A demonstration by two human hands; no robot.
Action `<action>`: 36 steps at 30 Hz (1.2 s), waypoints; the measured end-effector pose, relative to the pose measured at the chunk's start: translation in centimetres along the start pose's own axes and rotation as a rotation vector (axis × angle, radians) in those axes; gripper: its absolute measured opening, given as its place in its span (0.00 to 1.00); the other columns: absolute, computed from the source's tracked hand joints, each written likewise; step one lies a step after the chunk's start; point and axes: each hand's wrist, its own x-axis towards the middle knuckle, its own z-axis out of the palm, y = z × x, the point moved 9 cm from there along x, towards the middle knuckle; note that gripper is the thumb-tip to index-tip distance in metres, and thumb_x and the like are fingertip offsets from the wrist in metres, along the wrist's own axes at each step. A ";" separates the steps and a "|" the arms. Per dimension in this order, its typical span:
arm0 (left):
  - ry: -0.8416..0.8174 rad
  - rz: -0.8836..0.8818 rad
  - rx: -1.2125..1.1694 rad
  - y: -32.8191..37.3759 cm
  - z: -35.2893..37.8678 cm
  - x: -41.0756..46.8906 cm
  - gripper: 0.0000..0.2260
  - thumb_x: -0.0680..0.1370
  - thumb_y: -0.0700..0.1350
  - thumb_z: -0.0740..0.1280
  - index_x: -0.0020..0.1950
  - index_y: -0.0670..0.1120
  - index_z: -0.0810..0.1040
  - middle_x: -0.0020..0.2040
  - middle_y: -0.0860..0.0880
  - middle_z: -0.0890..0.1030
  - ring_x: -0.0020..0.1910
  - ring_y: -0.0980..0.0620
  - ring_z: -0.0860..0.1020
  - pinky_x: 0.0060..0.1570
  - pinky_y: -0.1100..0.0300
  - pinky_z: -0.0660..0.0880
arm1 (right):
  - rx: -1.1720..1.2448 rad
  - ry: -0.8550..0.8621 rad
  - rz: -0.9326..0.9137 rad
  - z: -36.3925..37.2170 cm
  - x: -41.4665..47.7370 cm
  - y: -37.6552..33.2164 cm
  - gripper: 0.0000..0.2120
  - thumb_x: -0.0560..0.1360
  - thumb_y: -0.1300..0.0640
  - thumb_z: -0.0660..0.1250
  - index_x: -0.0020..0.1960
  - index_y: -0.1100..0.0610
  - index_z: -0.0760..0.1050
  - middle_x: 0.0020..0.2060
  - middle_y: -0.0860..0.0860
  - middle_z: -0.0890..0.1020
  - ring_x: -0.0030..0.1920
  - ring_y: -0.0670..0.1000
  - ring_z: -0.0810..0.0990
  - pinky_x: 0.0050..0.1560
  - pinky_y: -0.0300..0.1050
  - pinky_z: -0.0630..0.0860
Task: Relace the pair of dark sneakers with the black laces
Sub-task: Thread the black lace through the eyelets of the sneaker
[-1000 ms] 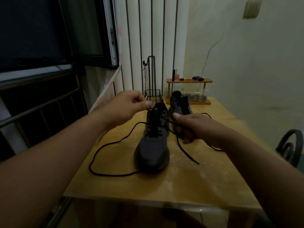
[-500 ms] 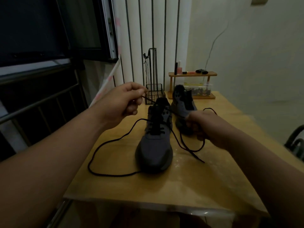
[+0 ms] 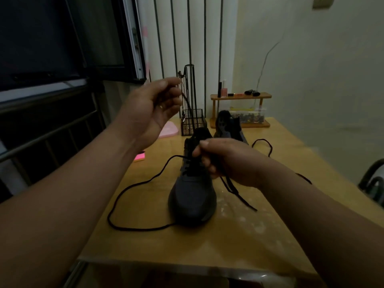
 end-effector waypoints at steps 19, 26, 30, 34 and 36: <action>0.062 -0.112 0.513 -5.6 -0.8 -1.4 0.10 0.88 0.44 0.58 0.60 0.42 0.78 0.35 0.50 0.75 0.27 0.55 0.67 0.26 0.63 0.63 | -0.701 -0.231 -0.224 8.9 -2.2 -2.0 0.20 0.86 0.40 0.55 0.55 0.50 0.81 0.51 0.54 0.83 0.52 0.55 0.83 0.60 0.59 0.80; 0.087 -0.127 0.609 -6.5 -1.9 -2.2 0.09 0.87 0.40 0.57 0.59 0.44 0.77 0.53 0.44 0.82 0.32 0.53 0.77 0.27 0.62 0.73 | -0.577 0.474 -0.135 -4.6 1.8 -3.1 0.06 0.84 0.47 0.64 0.57 0.46 0.78 0.49 0.48 0.82 0.47 0.47 0.82 0.47 0.49 0.83; 0.043 -0.098 0.794 -10.6 -1.1 -3.4 0.08 0.87 0.43 0.59 0.53 0.47 0.77 0.49 0.48 0.85 0.34 0.55 0.79 0.34 0.61 0.73 | -0.507 0.412 -0.070 -4.5 3.7 -0.8 0.12 0.81 0.47 0.70 0.55 0.54 0.74 0.45 0.53 0.83 0.41 0.53 0.84 0.39 0.47 0.82; 0.128 0.001 0.789 -12.0 -2.2 -3.8 0.08 0.86 0.47 0.62 0.50 0.50 0.79 0.46 0.53 0.86 0.47 0.58 0.82 0.50 0.56 0.78 | -0.102 0.411 -0.029 -5.6 3.5 2.1 0.03 0.82 0.60 0.65 0.53 0.59 0.72 0.43 0.55 0.80 0.38 0.53 0.82 0.43 0.49 0.80; 0.130 0.052 0.822 -12.2 -2.1 -4.0 0.08 0.86 0.48 0.64 0.50 0.52 0.80 0.45 0.56 0.85 0.47 0.58 0.82 0.51 0.53 0.79 | 0.124 0.390 -0.038 -5.5 3.4 3.4 0.05 0.82 0.64 0.63 0.50 0.56 0.70 0.41 0.54 0.78 0.35 0.50 0.80 0.44 0.51 0.78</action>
